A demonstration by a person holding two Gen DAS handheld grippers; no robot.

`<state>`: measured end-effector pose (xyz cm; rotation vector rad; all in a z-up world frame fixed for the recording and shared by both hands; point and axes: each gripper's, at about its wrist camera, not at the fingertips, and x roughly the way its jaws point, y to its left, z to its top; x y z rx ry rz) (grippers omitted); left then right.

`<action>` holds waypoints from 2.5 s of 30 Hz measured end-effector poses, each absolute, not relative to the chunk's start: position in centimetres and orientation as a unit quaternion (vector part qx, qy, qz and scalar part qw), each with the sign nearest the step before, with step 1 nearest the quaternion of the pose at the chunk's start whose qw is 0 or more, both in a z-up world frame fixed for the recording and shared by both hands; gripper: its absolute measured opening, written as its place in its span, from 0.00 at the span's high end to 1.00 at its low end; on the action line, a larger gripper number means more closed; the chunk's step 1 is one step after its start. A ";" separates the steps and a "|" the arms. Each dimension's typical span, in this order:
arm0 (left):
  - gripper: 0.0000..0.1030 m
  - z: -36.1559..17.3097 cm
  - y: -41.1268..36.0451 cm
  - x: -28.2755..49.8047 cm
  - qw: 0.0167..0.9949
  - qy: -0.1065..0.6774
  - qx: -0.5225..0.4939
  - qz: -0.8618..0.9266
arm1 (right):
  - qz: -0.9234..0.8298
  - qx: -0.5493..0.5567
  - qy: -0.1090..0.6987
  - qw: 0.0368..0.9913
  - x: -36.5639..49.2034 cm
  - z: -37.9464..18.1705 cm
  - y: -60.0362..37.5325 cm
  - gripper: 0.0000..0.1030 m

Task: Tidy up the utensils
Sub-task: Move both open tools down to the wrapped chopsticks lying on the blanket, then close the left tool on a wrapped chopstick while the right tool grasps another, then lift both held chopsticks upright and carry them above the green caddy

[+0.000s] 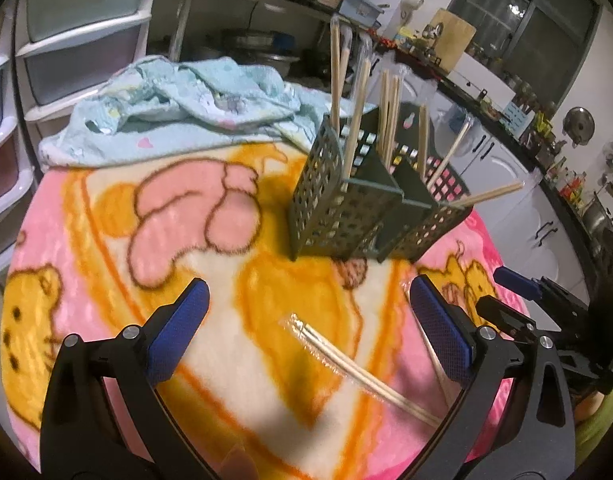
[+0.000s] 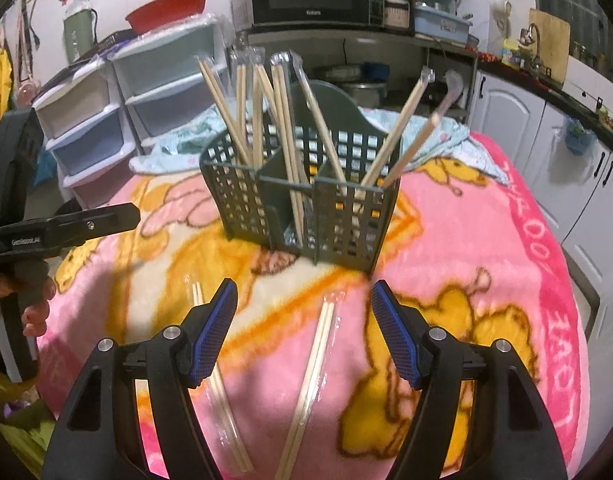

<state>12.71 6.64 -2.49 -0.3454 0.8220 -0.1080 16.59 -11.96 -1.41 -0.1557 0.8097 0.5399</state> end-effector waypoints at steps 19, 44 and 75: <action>0.33 -9.1 4.7 13.7 0.835 0.496 -0.215 -0.107 | 0.251 -0.068 0.460 0.849 18.8 -6.7 -12.3 0.40; 0.85 -10.4 4.5 16.9 0.840 0.511 -0.171 -0.067 | 0.257 -0.021 0.527 0.810 22.9 -10.1 -11.2 0.88; 0.98 1.4 2.7 13.9 0.898 0.373 -0.173 -0.158 | 0.316 -0.032 0.384 0.867 17.7 1.3 -10.2 0.94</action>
